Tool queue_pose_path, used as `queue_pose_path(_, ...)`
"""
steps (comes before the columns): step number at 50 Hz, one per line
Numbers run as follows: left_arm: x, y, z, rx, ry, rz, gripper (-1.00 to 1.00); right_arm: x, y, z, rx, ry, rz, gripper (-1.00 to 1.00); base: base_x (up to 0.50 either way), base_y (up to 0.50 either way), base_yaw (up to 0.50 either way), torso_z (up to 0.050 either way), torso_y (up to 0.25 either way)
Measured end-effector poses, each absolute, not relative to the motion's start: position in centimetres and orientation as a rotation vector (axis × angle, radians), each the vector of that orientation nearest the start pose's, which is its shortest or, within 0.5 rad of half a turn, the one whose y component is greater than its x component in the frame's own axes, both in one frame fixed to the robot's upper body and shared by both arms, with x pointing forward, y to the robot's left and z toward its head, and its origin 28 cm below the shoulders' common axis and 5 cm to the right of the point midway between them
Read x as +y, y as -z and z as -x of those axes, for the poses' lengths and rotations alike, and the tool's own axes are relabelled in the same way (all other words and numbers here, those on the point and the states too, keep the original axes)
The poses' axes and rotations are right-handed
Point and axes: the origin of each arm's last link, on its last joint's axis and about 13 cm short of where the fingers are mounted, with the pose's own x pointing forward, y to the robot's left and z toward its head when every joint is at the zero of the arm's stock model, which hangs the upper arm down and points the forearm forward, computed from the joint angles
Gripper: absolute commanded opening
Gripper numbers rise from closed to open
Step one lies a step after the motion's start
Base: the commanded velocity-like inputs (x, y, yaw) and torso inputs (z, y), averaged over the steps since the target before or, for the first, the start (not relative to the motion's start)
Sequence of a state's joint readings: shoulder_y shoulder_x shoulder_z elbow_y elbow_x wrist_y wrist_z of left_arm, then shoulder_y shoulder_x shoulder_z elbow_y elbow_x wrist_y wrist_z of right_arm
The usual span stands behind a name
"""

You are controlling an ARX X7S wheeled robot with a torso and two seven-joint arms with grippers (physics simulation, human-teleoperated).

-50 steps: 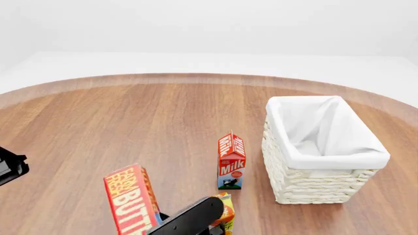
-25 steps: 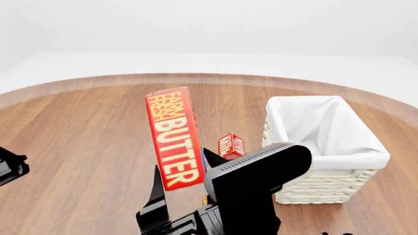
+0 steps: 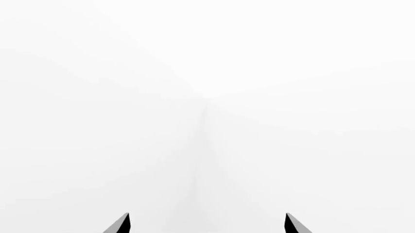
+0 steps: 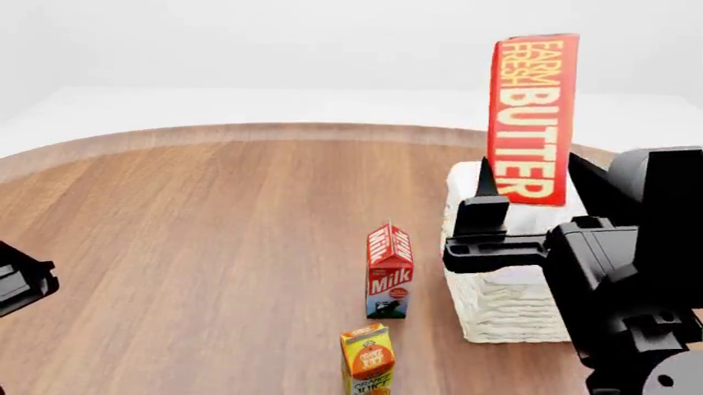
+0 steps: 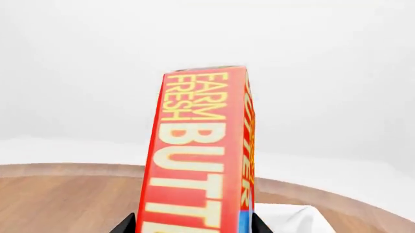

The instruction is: Pick up the cream cheese box and the butter, and put them in the basket.

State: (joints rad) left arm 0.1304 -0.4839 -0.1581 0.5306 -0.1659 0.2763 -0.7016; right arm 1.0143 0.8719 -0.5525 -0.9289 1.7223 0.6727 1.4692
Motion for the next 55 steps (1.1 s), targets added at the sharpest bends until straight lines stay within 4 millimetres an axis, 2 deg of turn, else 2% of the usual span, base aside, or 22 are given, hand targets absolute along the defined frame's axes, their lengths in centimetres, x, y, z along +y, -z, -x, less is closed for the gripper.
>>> queue_pose_path(13, 29.3, -14.9, -17.6, -0.784, -0.557, -0.089, 1.00, -13.4, -27.7, -16.5, -0.104, 0.173, 0.167, -1.00, 0.00, 0.00, 0.00, 0.001, 0.001)
queue_pose_path(24, 29.1, -14.8, -17.7, -0.781, -0.545, -0.092, 1.00, -14.8, -29.6, -17.8, -0.078, 0.156, 0.240, -1.00, 0.00, 0.00, 0.00, 0.001, 0.002)
queue_pose_path(37, 28.9, -14.8, -17.7, -0.778, -0.537, -0.093, 1.00, -16.1, -31.3, -20.9, 0.057, 0.049, 0.222, -1.00, 0.00, 0.00, 0.00, 0.000, 0.001)
queue_pose_path(55, 28.9, -14.8, -17.7, -0.777, -0.532, -0.097, 1.00, -18.6, -32.3, -25.3, 0.174, 0.075, 0.147, -1.00, 0.00, 0.00, 0.00, 0.001, 0.002)
